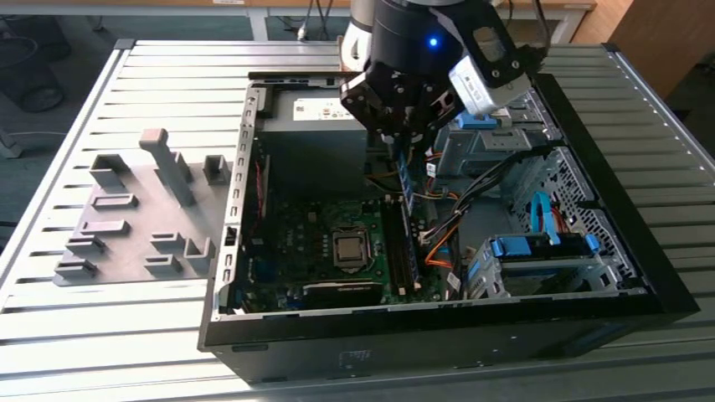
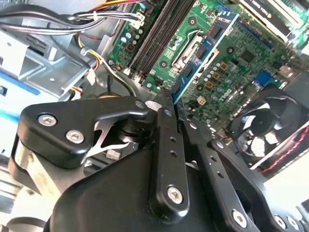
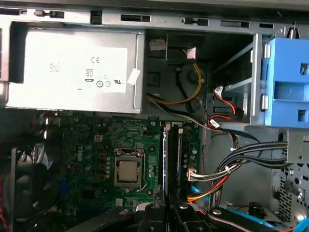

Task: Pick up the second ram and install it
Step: 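Insert the second ram into the second slot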

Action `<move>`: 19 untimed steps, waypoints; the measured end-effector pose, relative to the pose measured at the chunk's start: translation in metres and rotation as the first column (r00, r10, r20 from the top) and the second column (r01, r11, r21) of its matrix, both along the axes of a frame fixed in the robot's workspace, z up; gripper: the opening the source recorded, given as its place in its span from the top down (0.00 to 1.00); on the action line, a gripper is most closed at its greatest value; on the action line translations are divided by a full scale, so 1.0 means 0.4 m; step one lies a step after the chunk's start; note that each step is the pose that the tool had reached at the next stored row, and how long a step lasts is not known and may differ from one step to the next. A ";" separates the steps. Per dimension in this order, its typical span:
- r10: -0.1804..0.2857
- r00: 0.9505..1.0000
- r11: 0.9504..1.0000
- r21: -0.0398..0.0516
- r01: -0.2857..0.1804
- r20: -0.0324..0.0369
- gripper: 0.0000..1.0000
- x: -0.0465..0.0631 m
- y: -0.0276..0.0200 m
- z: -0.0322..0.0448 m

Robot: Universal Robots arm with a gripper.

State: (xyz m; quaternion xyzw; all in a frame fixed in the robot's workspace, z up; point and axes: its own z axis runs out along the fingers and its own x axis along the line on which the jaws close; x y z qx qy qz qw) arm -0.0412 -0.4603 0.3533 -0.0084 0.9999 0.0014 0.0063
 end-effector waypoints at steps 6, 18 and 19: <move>-0.027 1.000 1.000 0.000 0.027 -0.003 0.86 0.003 0.000 -0.026; -0.027 1.000 1.000 0.000 0.027 -0.004 0.86 0.008 0.000 -0.035; -0.020 1.000 1.000 0.000 0.020 -0.006 0.86 0.010 0.000 -0.037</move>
